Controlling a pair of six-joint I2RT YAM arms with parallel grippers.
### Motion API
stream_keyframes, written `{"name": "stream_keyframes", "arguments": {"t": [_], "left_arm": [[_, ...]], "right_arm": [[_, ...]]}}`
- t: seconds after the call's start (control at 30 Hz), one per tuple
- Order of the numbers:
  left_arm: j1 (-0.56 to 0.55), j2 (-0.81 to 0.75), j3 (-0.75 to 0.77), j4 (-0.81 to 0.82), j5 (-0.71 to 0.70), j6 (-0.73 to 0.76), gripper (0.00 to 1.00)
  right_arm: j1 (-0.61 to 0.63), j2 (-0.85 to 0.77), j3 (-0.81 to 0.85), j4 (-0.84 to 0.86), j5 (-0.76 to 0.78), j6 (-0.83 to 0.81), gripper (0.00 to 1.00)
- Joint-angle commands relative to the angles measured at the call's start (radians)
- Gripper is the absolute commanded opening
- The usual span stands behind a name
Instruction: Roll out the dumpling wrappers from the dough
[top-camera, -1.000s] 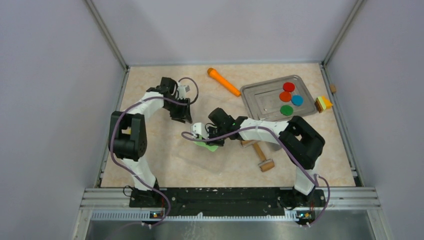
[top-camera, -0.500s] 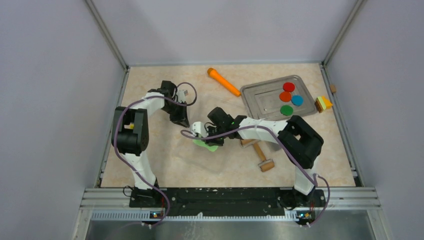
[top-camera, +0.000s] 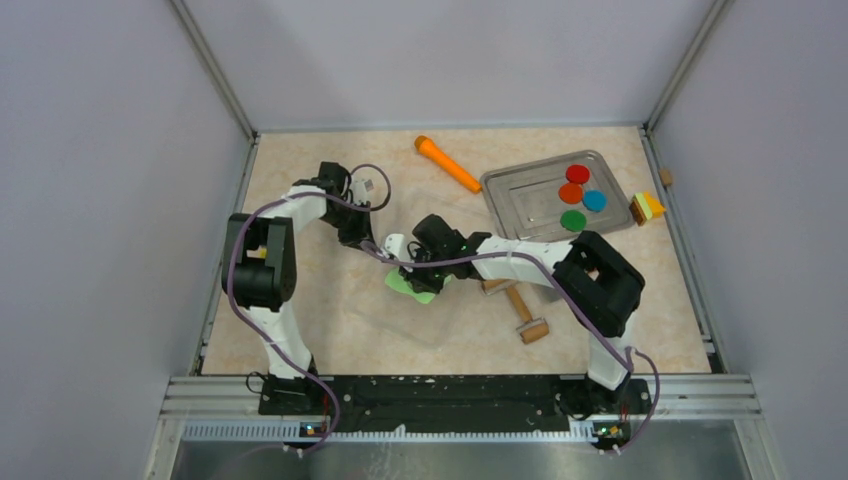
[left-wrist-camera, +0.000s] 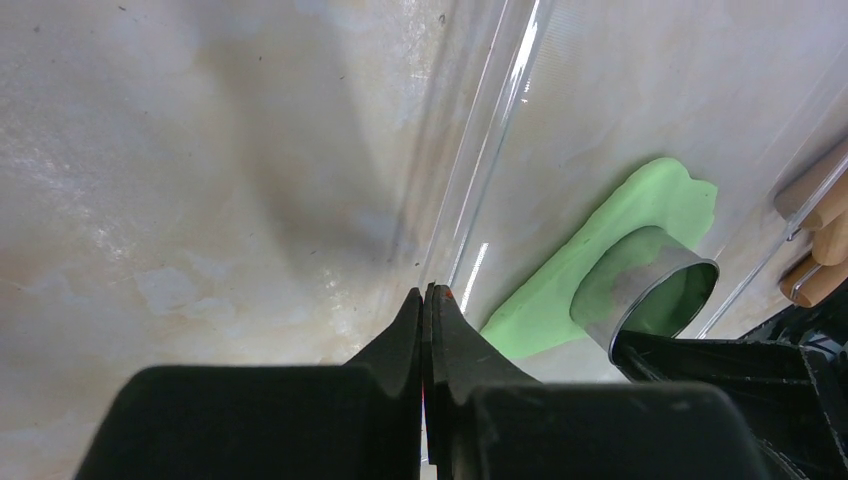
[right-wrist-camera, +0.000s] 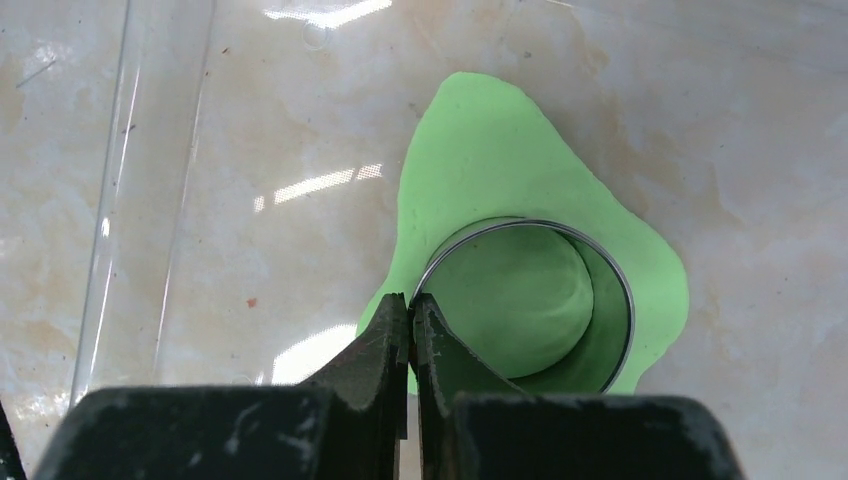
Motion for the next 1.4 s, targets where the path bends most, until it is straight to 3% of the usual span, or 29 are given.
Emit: {"name": "stream_keyframes", "arguments": {"t": [0.0,0.43,1.37], "left_arm": [[-0.022,0.024,-0.062,-0.012,-0.005,-0.014,0.00],[-0.022,0.028,-0.045,-0.015,-0.008,-0.016,0.00],[-0.022,0.021,-0.028,-0.018,-0.024,0.010,0.00]], "right_arm": [[0.010,0.018,-0.037,0.111,0.116,0.122,0.00],[0.012,0.048,0.041,0.050,0.246,0.281,0.00],[0.040,-0.098,0.156,-0.075,0.297,0.269,0.00]]}}
